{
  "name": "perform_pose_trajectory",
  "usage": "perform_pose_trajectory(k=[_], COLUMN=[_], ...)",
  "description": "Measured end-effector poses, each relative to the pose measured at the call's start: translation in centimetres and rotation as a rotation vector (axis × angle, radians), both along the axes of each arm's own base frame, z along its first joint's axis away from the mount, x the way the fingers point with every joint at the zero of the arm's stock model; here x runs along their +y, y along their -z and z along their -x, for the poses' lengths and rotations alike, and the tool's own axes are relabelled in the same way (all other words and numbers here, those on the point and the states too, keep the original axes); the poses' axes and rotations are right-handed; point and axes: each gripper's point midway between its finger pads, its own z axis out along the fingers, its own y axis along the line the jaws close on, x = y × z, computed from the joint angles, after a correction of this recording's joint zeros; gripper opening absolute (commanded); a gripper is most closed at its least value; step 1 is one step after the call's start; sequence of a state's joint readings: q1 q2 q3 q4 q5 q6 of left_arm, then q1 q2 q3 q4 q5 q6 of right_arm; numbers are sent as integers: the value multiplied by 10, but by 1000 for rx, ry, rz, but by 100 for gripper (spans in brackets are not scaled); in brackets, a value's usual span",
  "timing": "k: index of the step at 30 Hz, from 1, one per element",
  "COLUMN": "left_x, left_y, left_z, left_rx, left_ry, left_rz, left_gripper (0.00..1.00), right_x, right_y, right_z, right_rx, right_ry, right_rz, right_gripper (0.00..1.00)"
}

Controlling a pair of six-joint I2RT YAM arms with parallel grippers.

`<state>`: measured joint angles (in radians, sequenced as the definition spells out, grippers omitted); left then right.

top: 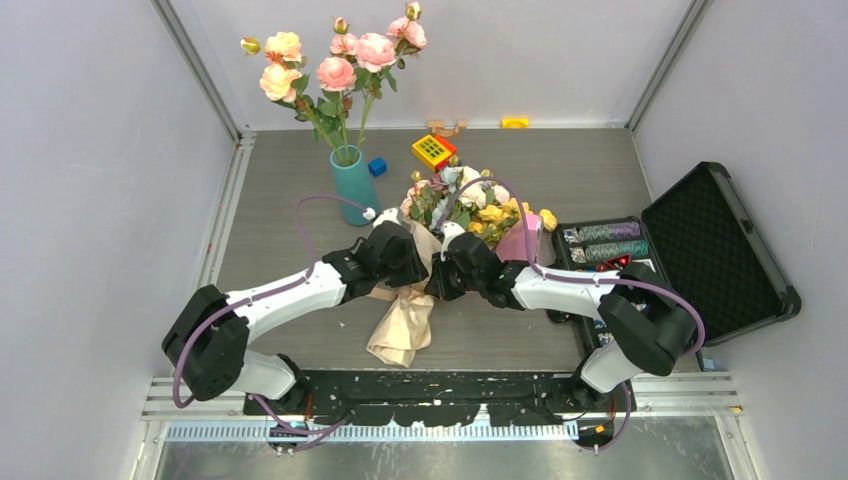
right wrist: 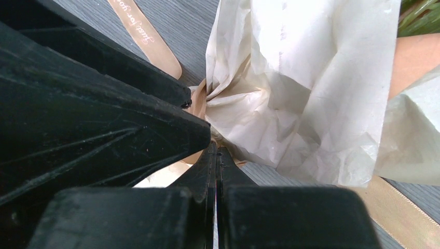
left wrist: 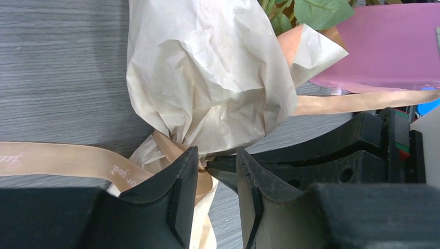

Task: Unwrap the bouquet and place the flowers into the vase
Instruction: Untie the ribbon from the wrapping paper.

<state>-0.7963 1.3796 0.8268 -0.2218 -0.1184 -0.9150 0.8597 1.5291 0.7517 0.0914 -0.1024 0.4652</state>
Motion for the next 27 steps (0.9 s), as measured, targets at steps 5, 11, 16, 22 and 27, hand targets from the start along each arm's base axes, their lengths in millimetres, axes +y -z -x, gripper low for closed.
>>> perform_pose_trajectory(k=[5, 11, 16, 22, 27], left_x=[-2, 4, 7, 8, 10], left_y=[3, 16, 18, 14, 18], left_z=[3, 12, 16, 17, 19], left_rx=[21, 62, 71, 70, 82], left_ry=[-5, -17, -23, -33, -34], left_rz=[20, 13, 13, 29, 16], left_gripper=[34, 34, 34, 34, 35], right_x=[0, 0, 0, 0, 0], right_y=[0, 0, 1, 1, 1], right_z=[0, 0, 0, 0, 0], right_rx=[0, 0, -1, -1, -1], right_ry=[0, 0, 0, 0, 0], right_rz=[0, 0, -1, -1, -1], right_gripper=[0, 0, 0, 0, 0])
